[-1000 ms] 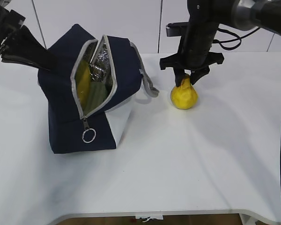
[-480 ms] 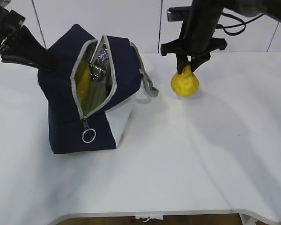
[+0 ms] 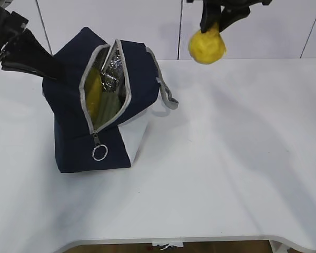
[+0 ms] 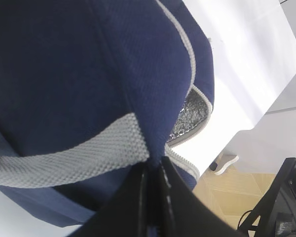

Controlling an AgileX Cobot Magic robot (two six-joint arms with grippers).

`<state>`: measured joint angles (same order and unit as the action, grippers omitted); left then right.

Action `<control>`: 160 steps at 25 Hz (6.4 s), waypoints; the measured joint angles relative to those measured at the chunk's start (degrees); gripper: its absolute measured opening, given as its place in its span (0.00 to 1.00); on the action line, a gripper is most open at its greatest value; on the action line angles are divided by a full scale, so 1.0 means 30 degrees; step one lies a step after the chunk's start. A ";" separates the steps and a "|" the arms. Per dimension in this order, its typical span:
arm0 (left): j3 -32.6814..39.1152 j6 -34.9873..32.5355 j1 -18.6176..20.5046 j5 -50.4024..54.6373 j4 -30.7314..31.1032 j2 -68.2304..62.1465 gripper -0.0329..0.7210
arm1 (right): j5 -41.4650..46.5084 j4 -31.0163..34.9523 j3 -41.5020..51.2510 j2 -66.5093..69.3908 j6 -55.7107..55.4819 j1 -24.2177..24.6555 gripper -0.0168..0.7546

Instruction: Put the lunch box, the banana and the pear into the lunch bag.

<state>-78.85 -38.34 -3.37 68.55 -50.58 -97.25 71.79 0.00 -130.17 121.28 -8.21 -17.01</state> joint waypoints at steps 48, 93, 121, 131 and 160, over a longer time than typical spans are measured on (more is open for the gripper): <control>0.0000 0.0032 0.0000 0.0000 -0.0004 0.0000 0.04 | -0.1236 1.5726 -0.0072 0.3377 0.6411 -0.0513 0.68; 0.0000 0.0040 0.0000 -0.0067 0.0002 0.0000 0.04 | -0.0229 1.0982 -0.0020 0.4215 0.6092 -0.0022 0.04; 0.0000 -0.0623 -0.5530 -0.4849 -0.7308 -0.2835 0.04 | 0.0132 0.2904 0.4155 -0.1618 0.3631 0.0084 0.04; -0.0617 -0.1363 -0.5401 -0.3630 -0.7133 -0.2835 0.42 | 0.0057 0.2966 0.4155 -0.1757 0.3182 0.0084 0.54; -0.5638 0.9233 -0.4520 0.0830 0.8063 0.1587 0.41 | -0.1274 0.3844 1.1232 -1.2486 0.3603 -0.0775 0.55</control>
<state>-95.76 -10.64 -16.93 71.04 -26.39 -92.49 67.97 11.53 -96.48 83.82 2.60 -19.34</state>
